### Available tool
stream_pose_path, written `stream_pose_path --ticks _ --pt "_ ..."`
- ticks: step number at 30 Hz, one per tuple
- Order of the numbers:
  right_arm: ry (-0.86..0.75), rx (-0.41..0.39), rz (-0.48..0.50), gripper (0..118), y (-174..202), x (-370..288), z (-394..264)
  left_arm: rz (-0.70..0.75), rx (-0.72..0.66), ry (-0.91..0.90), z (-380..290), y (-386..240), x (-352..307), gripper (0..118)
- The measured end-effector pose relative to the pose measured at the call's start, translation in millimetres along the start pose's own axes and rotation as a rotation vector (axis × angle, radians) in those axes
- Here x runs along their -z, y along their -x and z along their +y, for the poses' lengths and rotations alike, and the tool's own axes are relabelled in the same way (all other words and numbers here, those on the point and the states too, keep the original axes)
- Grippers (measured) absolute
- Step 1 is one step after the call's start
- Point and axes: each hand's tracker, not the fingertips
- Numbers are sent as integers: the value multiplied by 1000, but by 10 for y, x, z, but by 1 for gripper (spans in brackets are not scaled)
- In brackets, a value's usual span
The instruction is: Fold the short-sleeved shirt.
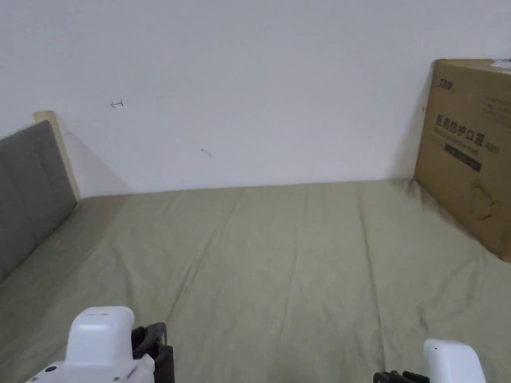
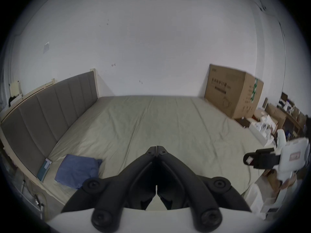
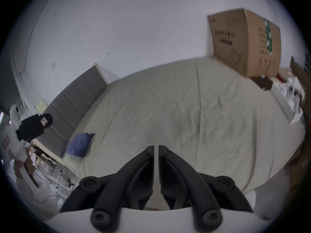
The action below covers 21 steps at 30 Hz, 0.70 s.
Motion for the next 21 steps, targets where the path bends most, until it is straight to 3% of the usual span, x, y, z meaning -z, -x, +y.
stream_pose_path --ticks 4,6,8,10,11,12,16,21 --pt "-200 -81 -90 8 207 -340 217 42 39 -74 291 -113 -133 0" --pt "-279 -134 -123 20 300 -460 307 77 50 -123 368 -172 -191 5" --pt "-341 -180 -163 67 394 -542 373 72 38 -149 419 -211 -244 37" --pt "-370 -204 -177 111 438 -549 414 24 1 -152 465 -244 -270 92" --pt "-389 -205 -167 113 466 -567 415 4 -24 -157 471 -247 -283 106" --pt "-416 -205 -167 113 482 -598 416 13 -23 -153 490 -261 -310 112" --pt "-482 -245 -230 113 581 -653 418 57 -18 -169 539 -336 -390 114" --pt "-453 -236 -204 113 605 -637 459 78 55 -168 553 -416 -381 114"
